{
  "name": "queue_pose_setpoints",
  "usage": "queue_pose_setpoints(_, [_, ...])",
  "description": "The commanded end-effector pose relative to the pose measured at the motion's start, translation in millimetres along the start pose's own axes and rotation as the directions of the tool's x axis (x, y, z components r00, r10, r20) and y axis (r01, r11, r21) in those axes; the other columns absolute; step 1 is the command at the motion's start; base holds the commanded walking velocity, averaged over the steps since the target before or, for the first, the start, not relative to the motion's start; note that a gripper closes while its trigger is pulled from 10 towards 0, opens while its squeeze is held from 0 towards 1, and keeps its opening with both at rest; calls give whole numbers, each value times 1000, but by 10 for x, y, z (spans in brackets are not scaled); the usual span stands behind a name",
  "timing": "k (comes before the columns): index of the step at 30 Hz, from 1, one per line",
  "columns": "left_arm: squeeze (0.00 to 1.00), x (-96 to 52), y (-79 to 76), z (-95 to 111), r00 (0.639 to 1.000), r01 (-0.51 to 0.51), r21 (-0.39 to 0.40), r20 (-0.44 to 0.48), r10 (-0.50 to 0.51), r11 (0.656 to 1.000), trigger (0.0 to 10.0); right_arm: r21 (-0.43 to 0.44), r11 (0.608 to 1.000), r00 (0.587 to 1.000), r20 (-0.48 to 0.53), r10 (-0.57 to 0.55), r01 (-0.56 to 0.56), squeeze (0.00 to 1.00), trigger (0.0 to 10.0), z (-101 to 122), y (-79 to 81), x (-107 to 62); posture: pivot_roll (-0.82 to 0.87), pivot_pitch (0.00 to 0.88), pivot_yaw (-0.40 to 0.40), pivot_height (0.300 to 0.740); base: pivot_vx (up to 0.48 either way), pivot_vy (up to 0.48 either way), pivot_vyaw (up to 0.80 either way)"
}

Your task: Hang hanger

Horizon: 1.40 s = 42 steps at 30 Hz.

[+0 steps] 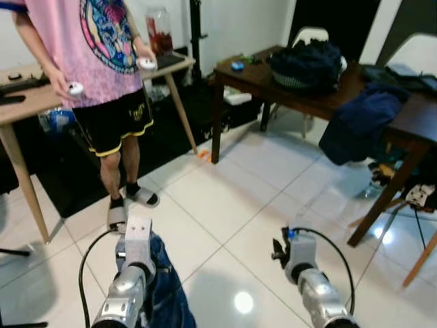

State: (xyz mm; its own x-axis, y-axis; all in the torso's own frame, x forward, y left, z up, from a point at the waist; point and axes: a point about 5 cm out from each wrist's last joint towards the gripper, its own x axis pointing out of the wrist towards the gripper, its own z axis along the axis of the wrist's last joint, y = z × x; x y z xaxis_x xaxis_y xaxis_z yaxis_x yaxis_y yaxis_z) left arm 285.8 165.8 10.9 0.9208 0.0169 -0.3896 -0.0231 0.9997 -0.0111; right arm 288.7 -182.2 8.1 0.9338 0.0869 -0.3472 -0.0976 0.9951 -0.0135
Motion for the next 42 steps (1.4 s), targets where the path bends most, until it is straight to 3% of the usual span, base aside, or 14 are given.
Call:
queue_pose_setpoints(1, [0, -2, 34, 25, 1000, -3, 4, 13, 3, 1000, 10000, 6, 1000, 1000, -20, 12, -12, 0, 10000, -54, 56, -10, -48, 0, 0, 740, 0, 0, 0])
queue_pose_setpoints(20, [0, 3, -14, 11, 999, 33, 37, -6, -33, 999, 10000, 16, 1000, 1000, -24, -5, 5, 0, 10000, -79, 32, -32, -60, 0, 18, 740, 0, 0, 0])
queue_pose_setpoints(27, [0, 4, -33, 10, 999, 46, 52, -7, -45, 998, 10000, 11, 1000, 1000, -26, -3, 4, 0, 10000, -84, 29, -37, -66, 0, 17, 740, 0, 480, 0])
queue_pose_setpoints(42, [0, 26, -22, 27, 1000, 21, 14, -5, -21, 1000, 10000, 7, 1000, 1000, -27, 5, -5, 0, 10000, -53, 19, -17, -77, 0, 8, 740, 0, 0, 0])
